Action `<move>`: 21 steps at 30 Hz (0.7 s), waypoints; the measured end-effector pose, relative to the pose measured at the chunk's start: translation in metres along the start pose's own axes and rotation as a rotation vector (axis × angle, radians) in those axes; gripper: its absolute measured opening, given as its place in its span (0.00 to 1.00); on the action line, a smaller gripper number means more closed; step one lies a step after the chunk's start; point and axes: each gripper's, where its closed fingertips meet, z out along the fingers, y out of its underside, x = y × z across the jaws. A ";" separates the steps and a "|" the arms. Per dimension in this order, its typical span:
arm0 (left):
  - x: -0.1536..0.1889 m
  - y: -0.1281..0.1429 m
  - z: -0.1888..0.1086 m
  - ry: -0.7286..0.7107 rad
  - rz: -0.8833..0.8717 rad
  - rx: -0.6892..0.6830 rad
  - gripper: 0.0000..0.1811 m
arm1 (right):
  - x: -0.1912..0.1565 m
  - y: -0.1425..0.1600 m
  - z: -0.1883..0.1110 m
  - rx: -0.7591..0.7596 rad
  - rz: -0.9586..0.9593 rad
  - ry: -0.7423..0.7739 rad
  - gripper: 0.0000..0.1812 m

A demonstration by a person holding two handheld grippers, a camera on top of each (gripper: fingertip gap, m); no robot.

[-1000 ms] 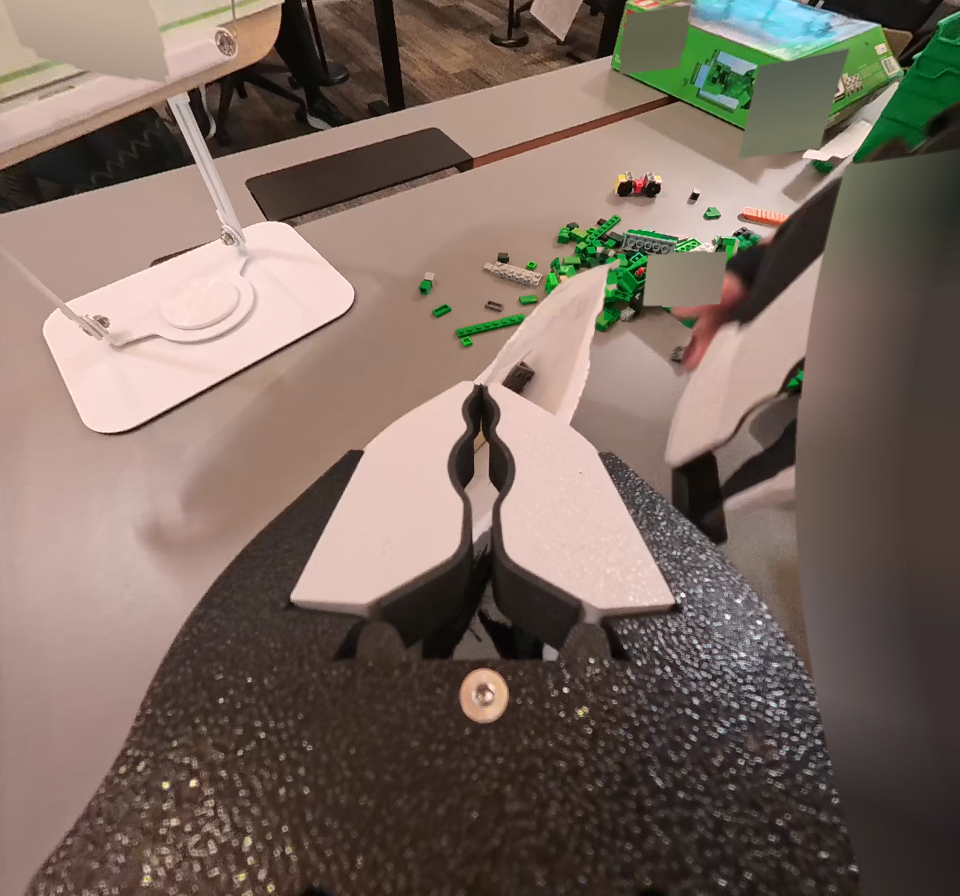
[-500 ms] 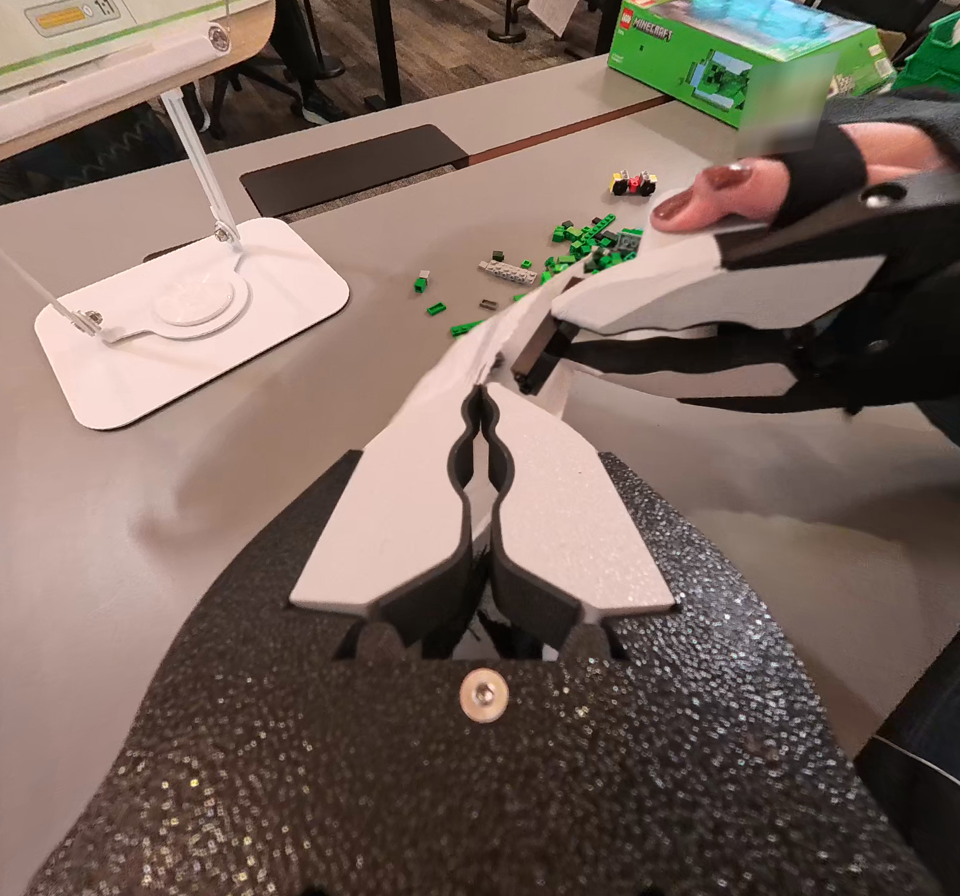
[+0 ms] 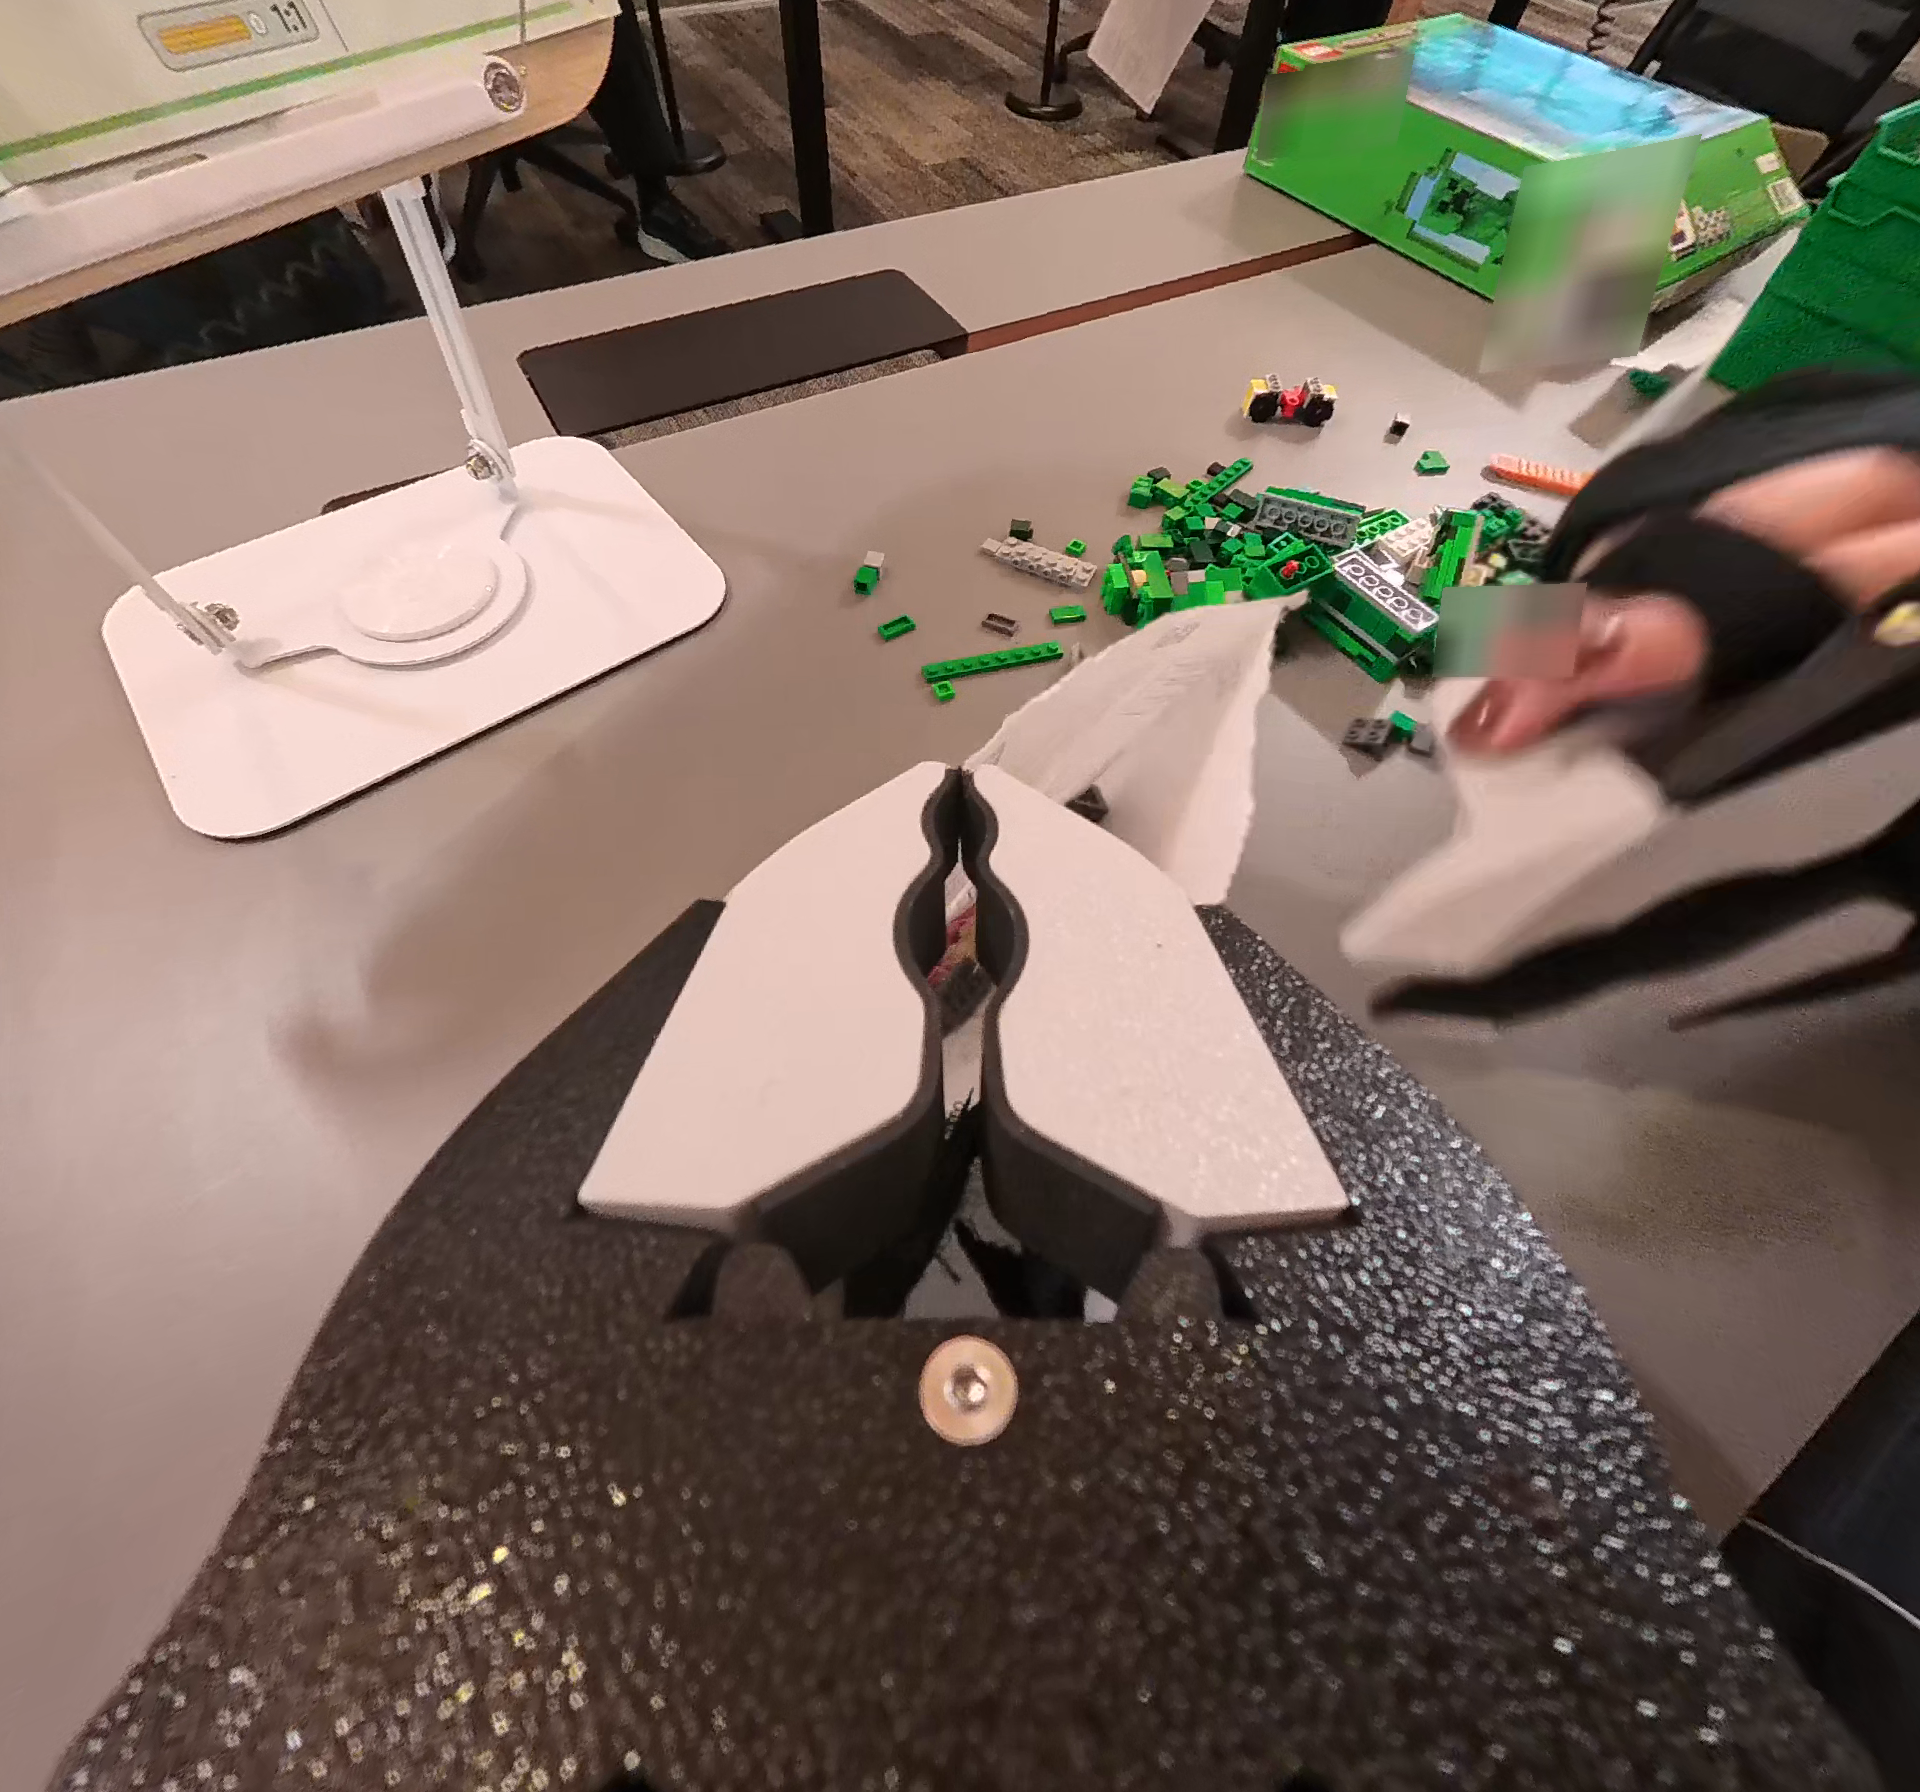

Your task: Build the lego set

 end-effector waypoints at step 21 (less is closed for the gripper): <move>0.003 0.005 -0.001 0.036 0.008 -0.032 0.00 | -0.032 -0.007 0.029 -0.022 0.257 -0.422 0.09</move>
